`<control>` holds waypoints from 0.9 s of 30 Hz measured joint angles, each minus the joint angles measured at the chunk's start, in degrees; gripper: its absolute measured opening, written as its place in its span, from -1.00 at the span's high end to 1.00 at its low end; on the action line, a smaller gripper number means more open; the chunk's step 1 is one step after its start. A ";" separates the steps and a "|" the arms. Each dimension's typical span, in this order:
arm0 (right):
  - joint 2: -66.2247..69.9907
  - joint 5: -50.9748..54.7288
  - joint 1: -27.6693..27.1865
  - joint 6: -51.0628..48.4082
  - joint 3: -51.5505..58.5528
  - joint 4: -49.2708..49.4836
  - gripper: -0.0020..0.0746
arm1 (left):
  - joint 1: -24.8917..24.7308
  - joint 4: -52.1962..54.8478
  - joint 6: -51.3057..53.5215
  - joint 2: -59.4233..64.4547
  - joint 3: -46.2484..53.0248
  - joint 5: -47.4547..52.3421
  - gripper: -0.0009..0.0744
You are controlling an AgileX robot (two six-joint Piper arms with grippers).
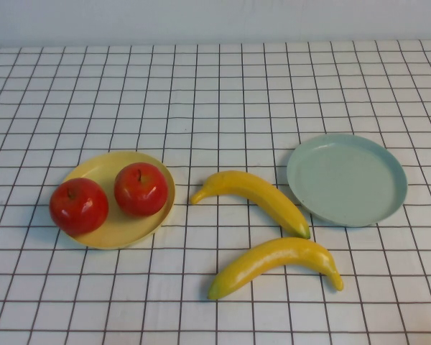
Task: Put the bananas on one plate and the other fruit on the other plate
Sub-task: Put another type of fruit in the right plate
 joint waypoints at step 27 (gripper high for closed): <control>9.06 28.05 0.00 0.00 -32.38 0.58 0.99 | 0.00 -0.09 0.00 0.00 0.00 0.00 0.98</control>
